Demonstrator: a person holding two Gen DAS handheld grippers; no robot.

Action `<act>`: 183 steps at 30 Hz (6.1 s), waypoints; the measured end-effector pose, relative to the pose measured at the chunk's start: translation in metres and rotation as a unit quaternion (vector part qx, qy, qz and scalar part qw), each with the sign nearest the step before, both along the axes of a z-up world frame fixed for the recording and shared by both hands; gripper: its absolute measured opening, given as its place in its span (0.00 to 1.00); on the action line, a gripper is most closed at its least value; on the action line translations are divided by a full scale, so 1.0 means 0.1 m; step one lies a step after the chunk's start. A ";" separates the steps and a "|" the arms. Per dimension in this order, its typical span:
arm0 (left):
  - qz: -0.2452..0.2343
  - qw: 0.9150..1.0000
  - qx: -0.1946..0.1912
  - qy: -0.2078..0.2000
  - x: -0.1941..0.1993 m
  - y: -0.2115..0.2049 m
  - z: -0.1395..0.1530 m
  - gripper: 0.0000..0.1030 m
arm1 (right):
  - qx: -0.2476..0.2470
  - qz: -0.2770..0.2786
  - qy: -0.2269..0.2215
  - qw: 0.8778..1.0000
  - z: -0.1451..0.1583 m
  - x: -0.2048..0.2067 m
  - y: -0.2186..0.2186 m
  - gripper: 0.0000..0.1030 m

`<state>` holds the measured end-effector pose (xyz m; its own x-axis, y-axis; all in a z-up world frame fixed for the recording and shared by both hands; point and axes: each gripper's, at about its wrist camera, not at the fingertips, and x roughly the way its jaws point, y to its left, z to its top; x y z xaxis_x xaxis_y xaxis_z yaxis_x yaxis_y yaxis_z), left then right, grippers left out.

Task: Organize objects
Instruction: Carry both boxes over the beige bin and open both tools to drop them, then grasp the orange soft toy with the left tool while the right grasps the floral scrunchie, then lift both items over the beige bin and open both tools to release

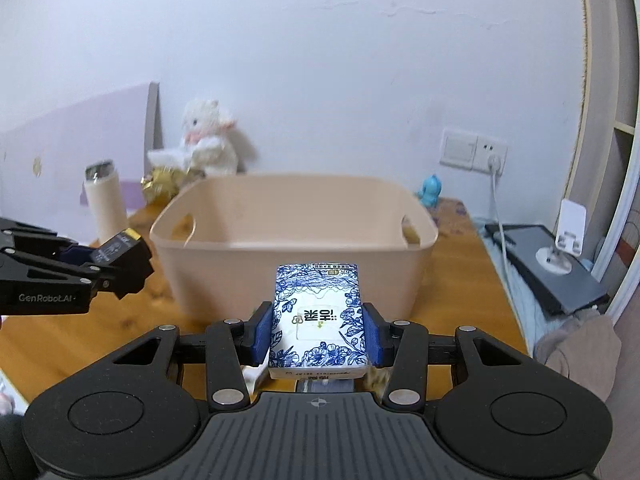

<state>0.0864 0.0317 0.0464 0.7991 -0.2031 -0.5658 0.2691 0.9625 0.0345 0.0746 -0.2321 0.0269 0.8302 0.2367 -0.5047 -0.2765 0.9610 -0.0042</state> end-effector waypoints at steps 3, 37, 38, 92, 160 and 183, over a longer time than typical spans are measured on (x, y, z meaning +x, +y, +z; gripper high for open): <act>0.013 1.000 0.003 -0.012 0.14 -0.01 0.10 0.33 | 0.003 -0.009 -0.017 1.000 0.10 0.12 -0.02 0.41; 0.093 0.994 0.047 0.025 1.30 -0.32 -0.15 0.90 | -0.040 -0.029 -0.020 0.999 -0.09 1.15 0.27 0.67; 0.095 0.994 0.047 0.017 1.26 -0.33 -0.11 0.92 | -0.037 -0.029 -0.024 0.999 -0.04 1.10 0.24 0.69; 0.027 0.993 0.004 0.115 0.75 -0.63 -1.07 0.67 | -0.036 -0.009 0.114 0.993 -1.02 0.98 -0.43 0.72; 0.095 0.995 0.017 0.007 1.20 -0.34 0.02 0.02 | 0.028 -0.029 -0.047 0.998 0.11 1.00 -0.06 0.07; 0.099 0.994 0.046 0.012 1.23 -0.42 -0.08 0.69 | -0.011 -0.001 -0.001 1.000 -0.09 1.12 0.15 0.60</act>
